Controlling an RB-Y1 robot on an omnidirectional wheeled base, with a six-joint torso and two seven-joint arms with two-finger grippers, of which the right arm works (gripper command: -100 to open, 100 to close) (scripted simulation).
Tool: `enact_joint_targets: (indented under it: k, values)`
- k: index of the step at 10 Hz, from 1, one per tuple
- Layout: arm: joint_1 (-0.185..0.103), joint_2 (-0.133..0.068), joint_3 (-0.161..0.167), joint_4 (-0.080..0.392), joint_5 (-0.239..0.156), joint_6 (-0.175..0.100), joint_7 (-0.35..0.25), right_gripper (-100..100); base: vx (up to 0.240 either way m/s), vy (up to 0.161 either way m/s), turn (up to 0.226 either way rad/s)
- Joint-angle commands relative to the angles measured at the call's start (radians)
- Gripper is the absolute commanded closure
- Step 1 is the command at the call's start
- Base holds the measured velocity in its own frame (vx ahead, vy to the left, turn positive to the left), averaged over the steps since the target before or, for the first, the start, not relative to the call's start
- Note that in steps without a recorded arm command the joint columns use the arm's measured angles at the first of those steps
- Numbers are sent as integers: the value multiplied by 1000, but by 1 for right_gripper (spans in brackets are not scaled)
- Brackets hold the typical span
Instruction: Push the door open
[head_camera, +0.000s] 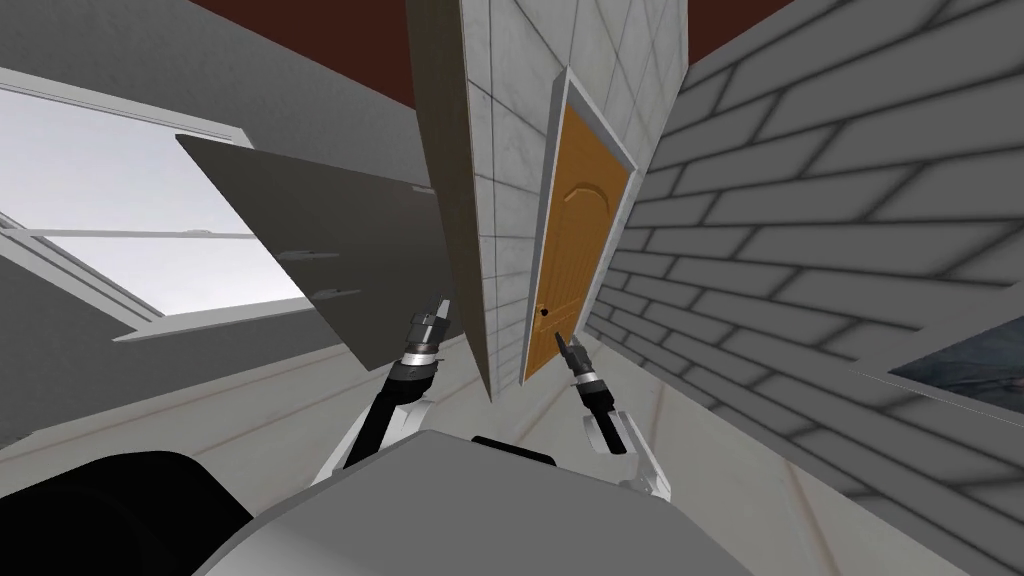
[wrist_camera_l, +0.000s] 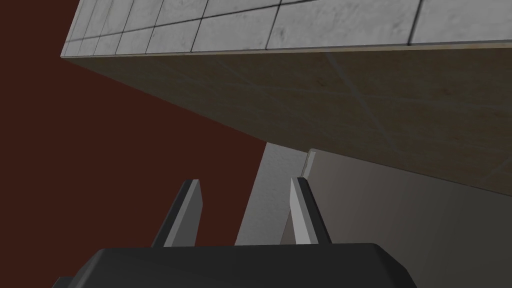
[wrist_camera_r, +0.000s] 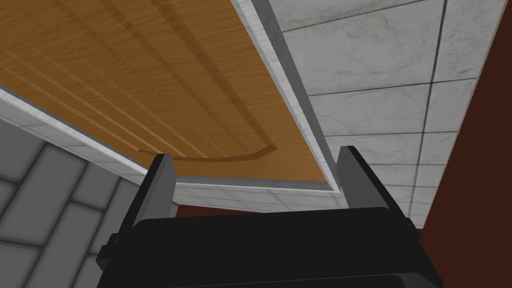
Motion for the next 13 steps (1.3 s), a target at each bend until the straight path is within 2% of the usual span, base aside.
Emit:
enact_joint_targets:
  k: [1, 8, 13]
  values:
    - [-21, 2, 1, 34, 25, 1, 20, -100, 27, -117, 125]
    - [-101, 16, 5, 176, 140, 7, 104, -100, 42, -143, 132]
    - [-169, 37, 9, 296, 237, 12, 176, -100, 52, -162, 141]
